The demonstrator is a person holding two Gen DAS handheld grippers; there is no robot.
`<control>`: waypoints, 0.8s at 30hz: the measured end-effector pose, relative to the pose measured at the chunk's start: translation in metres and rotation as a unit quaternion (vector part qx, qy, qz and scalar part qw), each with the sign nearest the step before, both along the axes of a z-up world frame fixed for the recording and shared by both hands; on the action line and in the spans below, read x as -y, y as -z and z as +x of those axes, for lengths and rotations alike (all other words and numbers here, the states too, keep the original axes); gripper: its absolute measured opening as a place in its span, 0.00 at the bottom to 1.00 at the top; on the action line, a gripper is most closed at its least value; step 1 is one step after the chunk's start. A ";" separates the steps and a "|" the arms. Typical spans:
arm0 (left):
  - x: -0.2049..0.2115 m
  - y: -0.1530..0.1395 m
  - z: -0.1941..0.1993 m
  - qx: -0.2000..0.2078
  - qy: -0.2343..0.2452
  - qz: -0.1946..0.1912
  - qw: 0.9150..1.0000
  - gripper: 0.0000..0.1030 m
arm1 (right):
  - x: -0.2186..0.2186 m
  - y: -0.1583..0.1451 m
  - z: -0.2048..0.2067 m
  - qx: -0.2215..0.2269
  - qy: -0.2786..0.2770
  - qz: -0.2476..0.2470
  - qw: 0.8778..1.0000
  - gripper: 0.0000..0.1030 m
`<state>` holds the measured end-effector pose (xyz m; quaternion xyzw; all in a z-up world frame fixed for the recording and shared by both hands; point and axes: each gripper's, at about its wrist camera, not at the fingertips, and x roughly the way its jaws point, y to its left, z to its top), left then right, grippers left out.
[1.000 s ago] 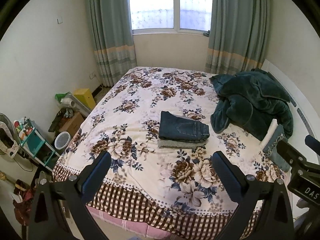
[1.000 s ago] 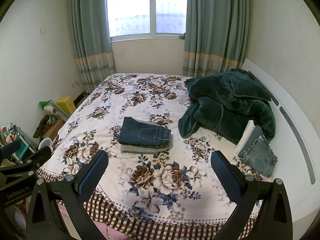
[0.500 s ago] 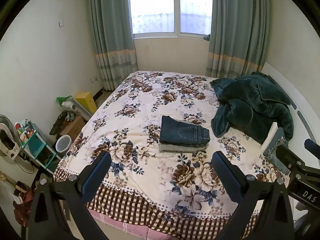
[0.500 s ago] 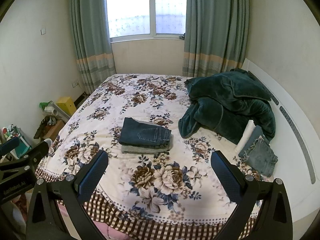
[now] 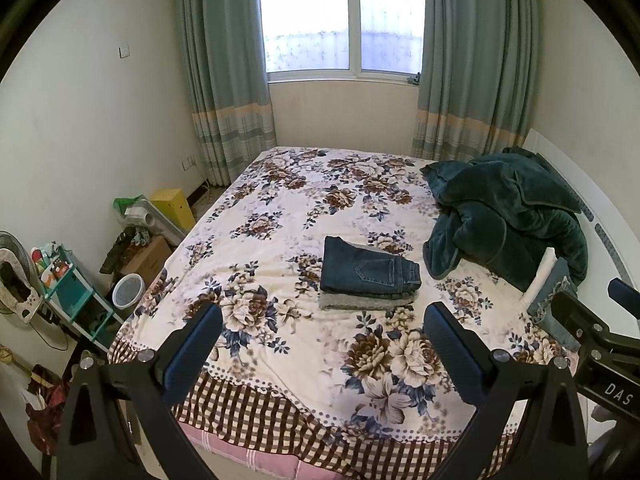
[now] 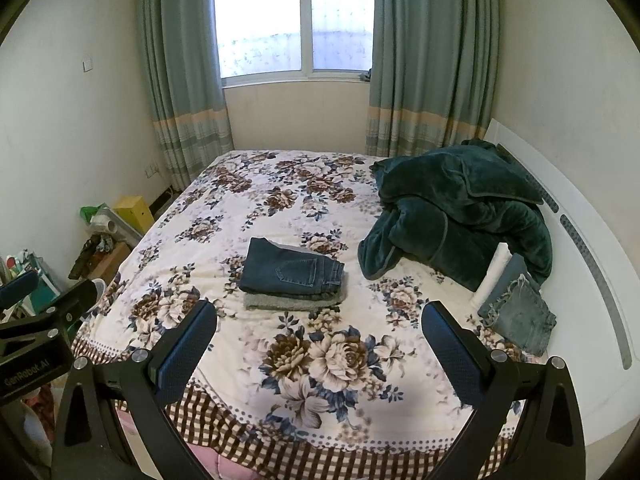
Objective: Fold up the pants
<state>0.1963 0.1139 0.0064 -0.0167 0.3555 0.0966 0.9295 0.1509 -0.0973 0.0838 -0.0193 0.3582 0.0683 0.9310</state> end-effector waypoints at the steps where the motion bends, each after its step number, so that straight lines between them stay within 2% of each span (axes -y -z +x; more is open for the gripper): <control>1: 0.000 0.000 0.000 0.000 0.001 -0.001 1.000 1.00 | 0.000 0.000 0.000 0.000 0.000 0.000 1.000 1.00; 24: -0.007 -0.001 0.005 0.006 0.000 0.003 1.000 1.00 | -0.002 0.000 0.000 0.001 -0.002 0.000 1.000 1.00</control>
